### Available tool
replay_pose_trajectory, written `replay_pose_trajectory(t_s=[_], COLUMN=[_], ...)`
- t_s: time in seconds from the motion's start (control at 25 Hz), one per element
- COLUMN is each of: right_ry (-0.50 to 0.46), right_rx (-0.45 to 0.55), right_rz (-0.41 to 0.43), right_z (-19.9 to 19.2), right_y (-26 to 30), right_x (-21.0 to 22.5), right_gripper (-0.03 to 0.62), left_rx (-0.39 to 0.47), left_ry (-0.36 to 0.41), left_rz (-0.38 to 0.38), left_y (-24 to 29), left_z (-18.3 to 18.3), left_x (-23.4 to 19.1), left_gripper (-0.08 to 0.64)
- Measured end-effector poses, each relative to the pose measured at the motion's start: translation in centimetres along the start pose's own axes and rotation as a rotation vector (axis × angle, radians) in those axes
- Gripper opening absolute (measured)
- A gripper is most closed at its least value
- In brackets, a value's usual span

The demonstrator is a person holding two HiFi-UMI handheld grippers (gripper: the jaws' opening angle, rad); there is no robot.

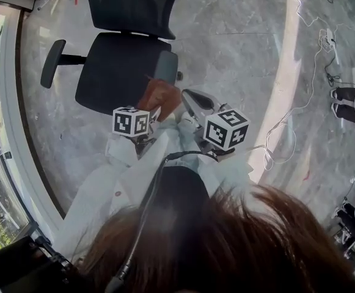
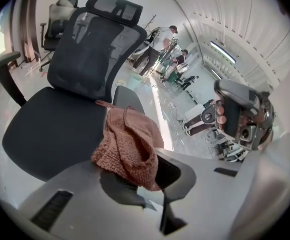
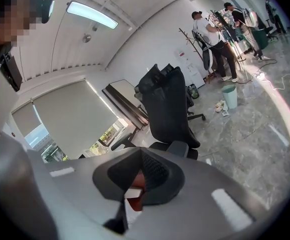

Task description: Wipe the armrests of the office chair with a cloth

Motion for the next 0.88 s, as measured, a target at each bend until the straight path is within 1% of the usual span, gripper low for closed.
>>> replay_pose_trajectory(t_s=[0.12, 0.24, 0.32, 0.48, 0.6, 0.76, 0.88], right_ry=[0.019, 0.029, 0.037, 0.058, 0.075, 0.093, 0.092], right_rx=[0.009, 0.0, -0.007, -0.018, -0.027, -0.036, -0.033], right_rz=[-0.004, -0.015, -0.021, -0.043, -0.062, -0.078, -0.095], right_z=[-0.2, -0.2, -0.2, -0.7, -0.8, 0.3, 0.2], right_y=[0.2, 0.7, 0.8, 0.8, 0.6, 0.0, 0.0], right_x=[0.1, 0.1, 0.5, 1.3, 1.9, 4.1, 4.2], right_gripper=[0.002, 0.002, 0.002, 0.002, 0.002, 0.002, 0.002], left_rx=[-0.034, -0.012, 0.002, 0.007, 0.005, 0.007, 0.014], left_ry=[0.017, 0.019, 0.033, 0.084, 0.101, 0.12, 0.146], left_rz=[-0.014, -0.014, 0.014, 0.046, 0.04, 0.041, 0.061], left_y=[-0.3, -0.3, -0.1, 1.1, 2.6, 4.7, 5.4], left_z=[-0.8, -0.3, 1.4, 5.3, 8.6, 14.2, 16.4], left_x=[-0.4, -1.4, -2.0, -2.8, -3.3, -3.1, -3.5], left_gripper=[0.035, 0.035, 0.034, 0.035, 0.035, 0.034, 0.035])
Point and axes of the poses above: the fingertips, and each gripper's own axes: y forward along the fingers, x to its right, z out of its top, the point moved 10 cm from there along -y, backward along the fingers, and after that the axes turned 12 degrees about -x, right-handed, at the moved point
